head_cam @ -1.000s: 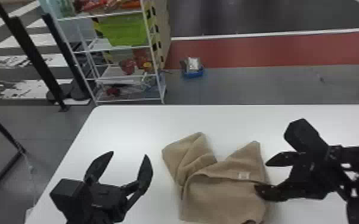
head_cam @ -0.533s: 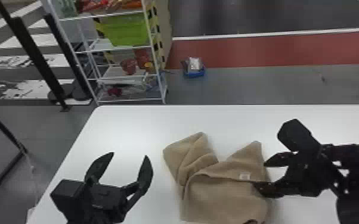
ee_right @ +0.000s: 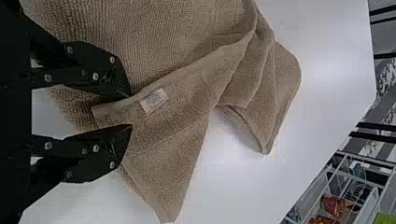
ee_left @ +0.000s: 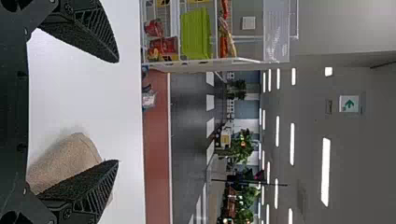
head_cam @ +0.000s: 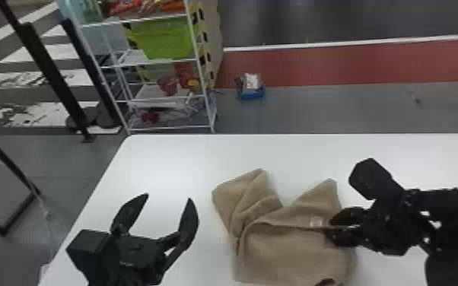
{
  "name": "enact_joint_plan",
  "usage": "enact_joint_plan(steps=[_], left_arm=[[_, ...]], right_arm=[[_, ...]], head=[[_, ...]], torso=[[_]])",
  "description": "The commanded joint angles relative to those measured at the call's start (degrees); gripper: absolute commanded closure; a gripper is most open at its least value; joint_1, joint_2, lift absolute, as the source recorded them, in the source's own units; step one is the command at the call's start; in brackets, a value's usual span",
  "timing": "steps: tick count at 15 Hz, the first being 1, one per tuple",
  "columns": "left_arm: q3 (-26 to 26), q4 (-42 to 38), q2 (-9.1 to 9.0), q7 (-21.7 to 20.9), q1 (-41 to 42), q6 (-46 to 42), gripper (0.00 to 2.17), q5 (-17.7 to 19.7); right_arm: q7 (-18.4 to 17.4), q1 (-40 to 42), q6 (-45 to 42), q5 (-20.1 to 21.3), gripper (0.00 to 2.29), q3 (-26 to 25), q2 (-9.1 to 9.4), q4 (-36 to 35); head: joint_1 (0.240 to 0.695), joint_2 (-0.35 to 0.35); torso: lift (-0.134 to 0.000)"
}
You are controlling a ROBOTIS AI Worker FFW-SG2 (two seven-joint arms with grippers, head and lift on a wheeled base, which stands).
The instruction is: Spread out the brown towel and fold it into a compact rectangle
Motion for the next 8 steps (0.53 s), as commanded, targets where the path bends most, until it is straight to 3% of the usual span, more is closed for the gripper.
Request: enact_joint_plan(steps=[1,5,6,8], left_arm=[[-0.05,-0.45,-0.15,0.00,0.32,0.00,0.12,0.00],[-0.05,-1.07,-0.15,-0.09,0.76,0.00,0.12,0.00],[-0.05,-1.16,-0.15,-0.09,0.76,0.00,0.12,0.00],[-0.05,-1.24,-0.15,-0.09,0.84,0.00,0.12,0.00]], right_arm=[[-1.37,0.05,0.13,-0.67,1.08,0.21,0.17,0.09],[-5.94,0.40,0.30,-3.49,1.48,-1.46,0.61,-0.52],[-7.96,0.92,0.30,-5.86,1.48,-2.78,0.78,-1.31],[-12.27,2.33,1.18,-15.18,1.48,-8.40,1.48,-5.36]], head=[[0.695,0.189],[0.695,0.186],[0.695,0.184],[0.695,0.173]], torso=[[-0.124],[-0.124],[-0.124],[-0.124]])
